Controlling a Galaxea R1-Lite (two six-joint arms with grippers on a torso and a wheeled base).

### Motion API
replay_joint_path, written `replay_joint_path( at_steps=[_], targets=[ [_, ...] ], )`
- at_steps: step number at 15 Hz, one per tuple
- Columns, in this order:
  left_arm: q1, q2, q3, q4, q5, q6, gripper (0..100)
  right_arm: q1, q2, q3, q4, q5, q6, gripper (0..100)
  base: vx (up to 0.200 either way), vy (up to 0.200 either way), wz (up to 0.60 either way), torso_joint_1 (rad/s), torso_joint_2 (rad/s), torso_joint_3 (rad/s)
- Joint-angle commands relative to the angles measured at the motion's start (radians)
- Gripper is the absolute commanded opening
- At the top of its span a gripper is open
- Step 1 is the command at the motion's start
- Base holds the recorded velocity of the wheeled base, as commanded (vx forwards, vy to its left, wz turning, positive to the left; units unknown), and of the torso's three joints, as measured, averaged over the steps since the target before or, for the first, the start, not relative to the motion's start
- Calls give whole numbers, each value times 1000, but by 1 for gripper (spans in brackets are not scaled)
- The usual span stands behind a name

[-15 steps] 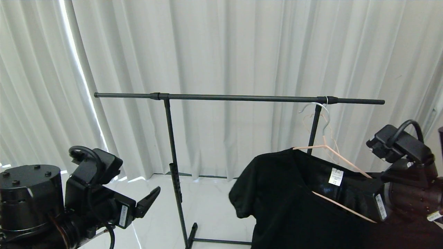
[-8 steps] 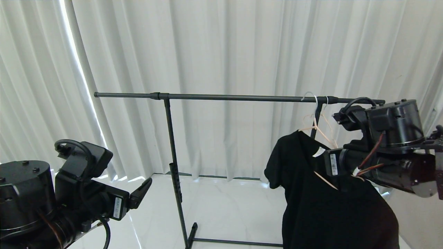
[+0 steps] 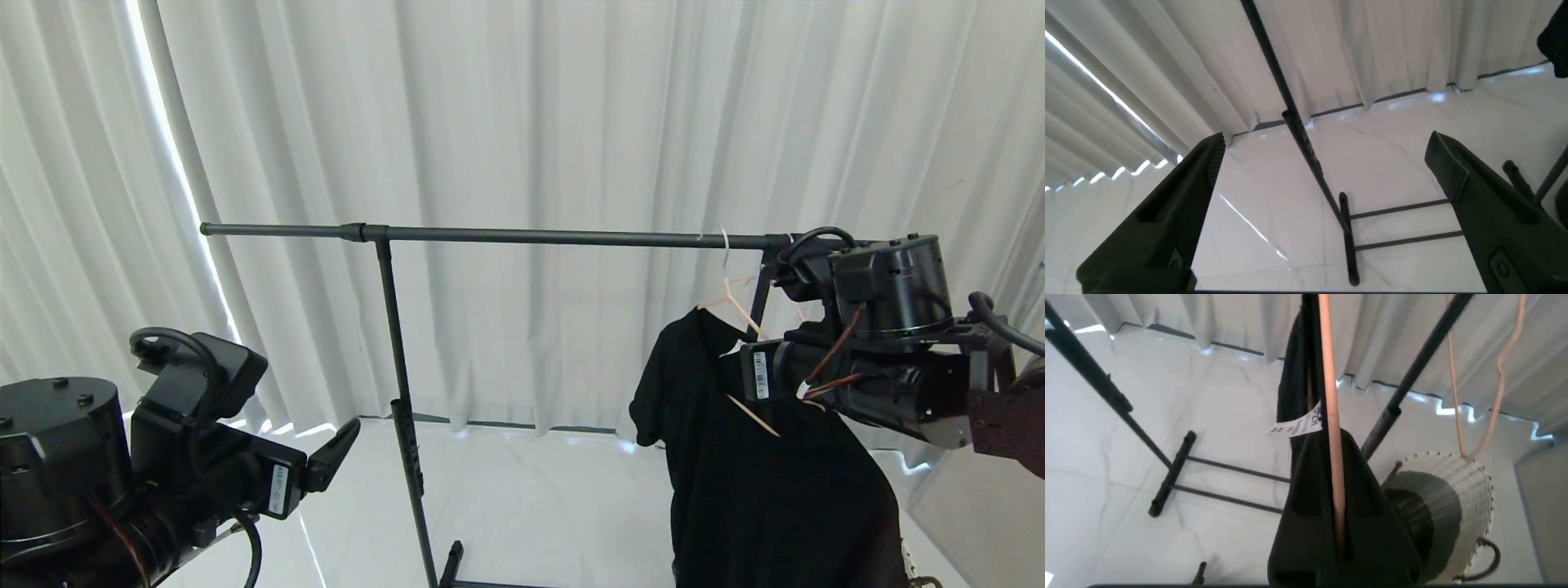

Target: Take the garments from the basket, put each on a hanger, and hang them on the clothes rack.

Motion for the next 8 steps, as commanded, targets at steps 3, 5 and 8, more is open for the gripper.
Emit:
replay_joint_path(
  at_steps=[3,5,8],
  targets=[
    [-11,1,0,0,0,1,100,1,2,-3,-22,10,0,0,200,0,0,5,2,1],
    [-13,2,-1,0,0,1,100,1,5,-3,-30,14,-11,0,200,0,0,5,0,2],
    [-14,5,-1,0,0,1,100,1,10,-3,-33,14,-19,0,200,0,0,1,2,1]
  ],
)
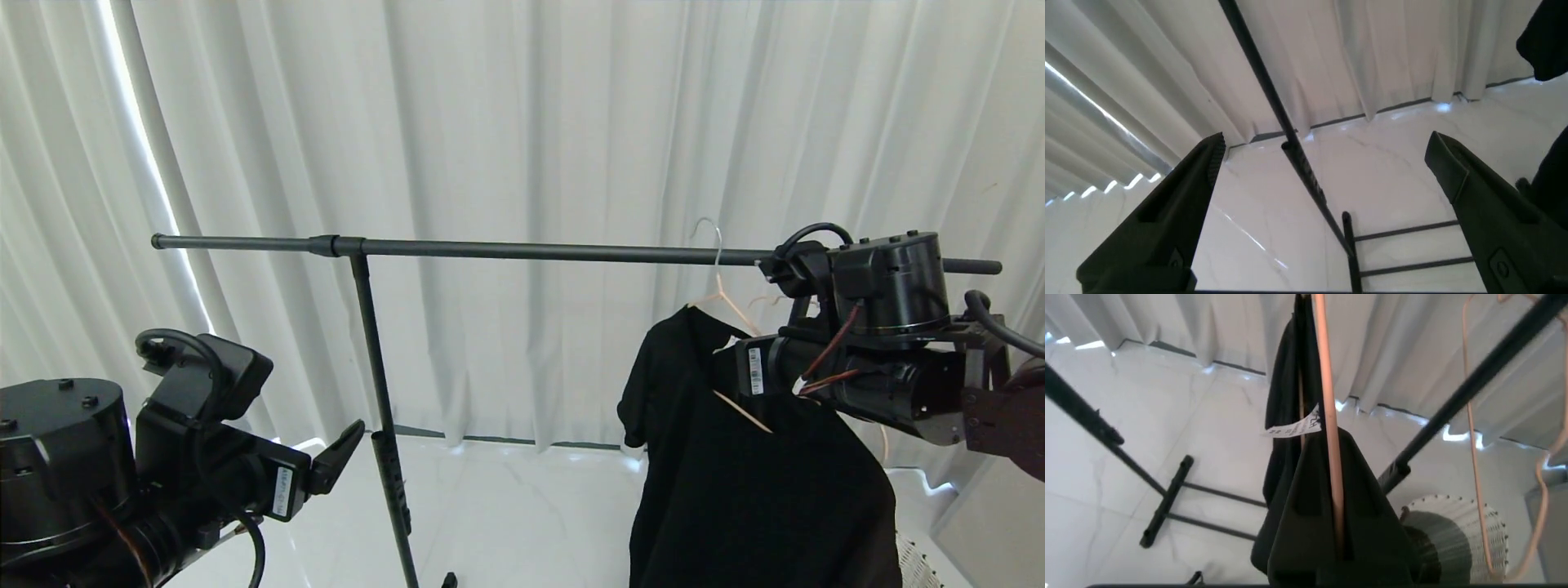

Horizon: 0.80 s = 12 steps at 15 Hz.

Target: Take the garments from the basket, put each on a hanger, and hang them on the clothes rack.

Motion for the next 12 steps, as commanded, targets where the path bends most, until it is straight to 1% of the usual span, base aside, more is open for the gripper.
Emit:
replay_joint_path(
  at_steps=[1,3,7,9,12],
  targets=[
    [0,3,-1,0,0,0,100,1,4,0,-1,0,0,0,200,0,0,2,-7,-2],
    [0,1,-1,0,-1,14,100,1,6,2,-10,-1,1,0,200,0,0,2,7,5],
    [0,1,1,0,-3,17,100,-12,21,3,-48,0,9,0,0,0,0,0,0,0],
    [0,-3,-1,-2,-3,15,100,-30,52,3,-97,12,11,0,0,0,0,0,0,0],
    [0,-8,-2,-4,-3,14,100,-39,89,5,-111,38,21,0,0,0,0,0,0,0]
  ],
)
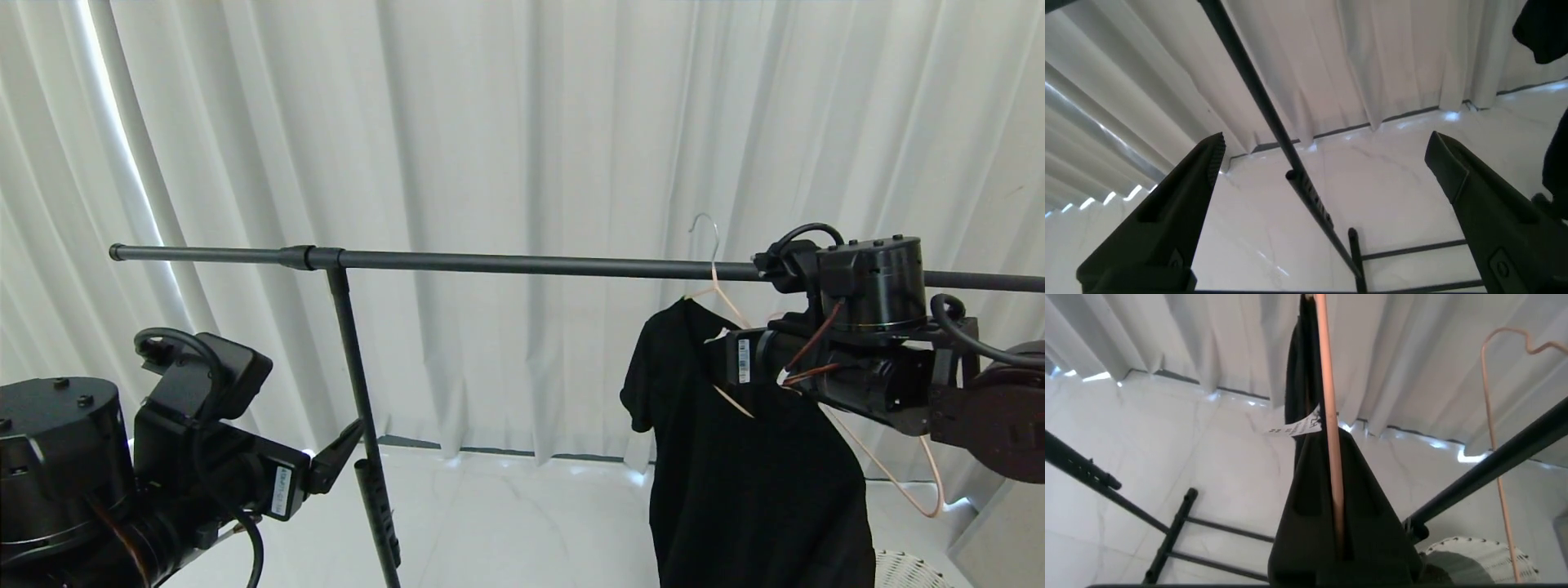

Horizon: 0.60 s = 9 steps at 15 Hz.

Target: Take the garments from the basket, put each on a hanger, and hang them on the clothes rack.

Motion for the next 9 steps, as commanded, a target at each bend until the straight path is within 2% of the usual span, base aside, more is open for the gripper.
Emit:
replay_joint_path(
  at_steps=[1,9],
  targets=[
    [0,-4,-1,-5,0,0,100,-17,47,-2,-2,7,3,0,0,0,0,0,0,0],
    [0,0,7,-13,-1,-3,100,-51,148,-3,-65,8,21,0,0,0,0,0,0,0]
  ],
)
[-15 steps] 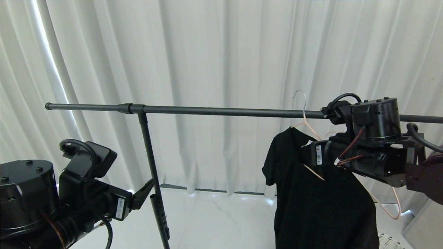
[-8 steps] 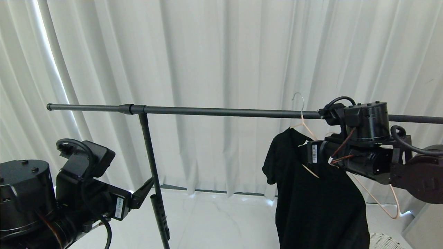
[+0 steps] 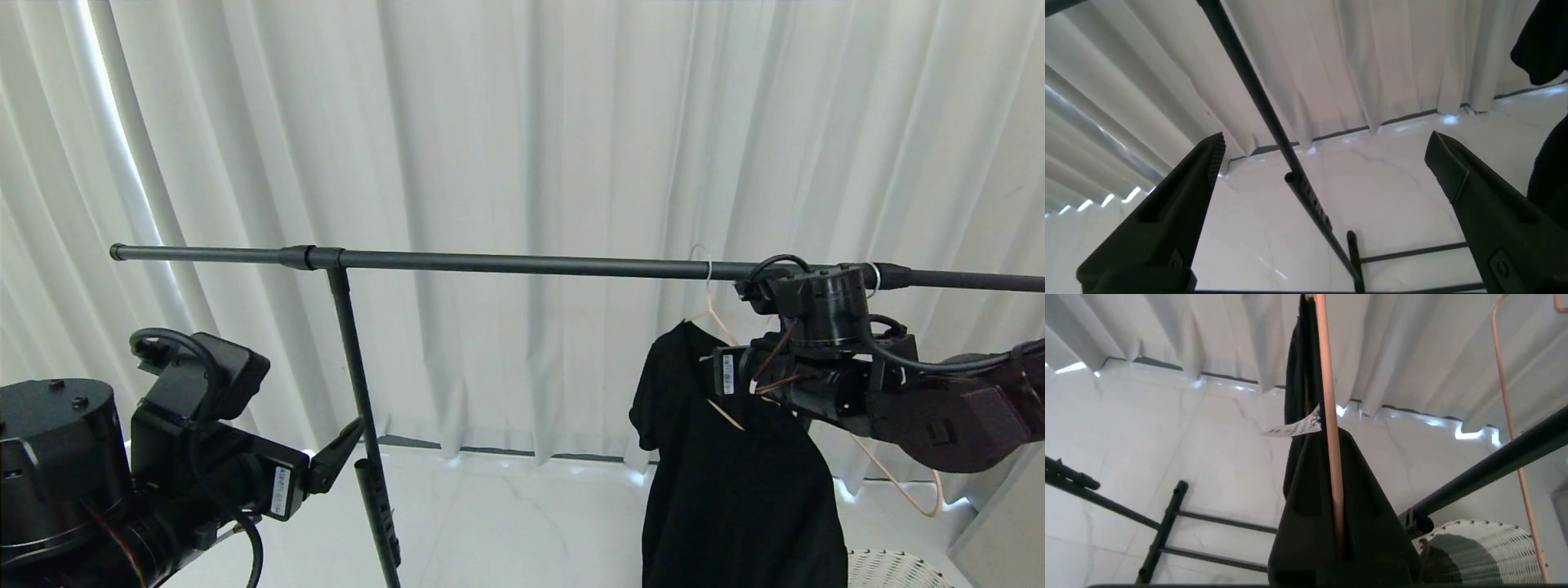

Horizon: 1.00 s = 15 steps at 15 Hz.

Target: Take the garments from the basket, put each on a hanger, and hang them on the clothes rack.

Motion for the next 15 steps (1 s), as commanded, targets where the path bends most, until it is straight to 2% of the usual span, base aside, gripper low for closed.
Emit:
replay_joint_path(
  at_steps=[1,7,8,15],
  targets=[
    [0,2,1,0,0,-1,100,0,20,0,-2,0,-2,0,0,0,0,0,0,0],
    [0,0,4,0,0,-1,100,2,18,-2,-11,-3,0,0,0,0,0,0,0,0],
    [0,0,4,0,0,-1,100,2,17,-2,-11,-3,0,100,0,0,0,0,0,0],
    [1,0,27,0,2,-4,100,7,-48,3,-42,-8,-8,100,0,0,0,0,0,0]
  ],
)
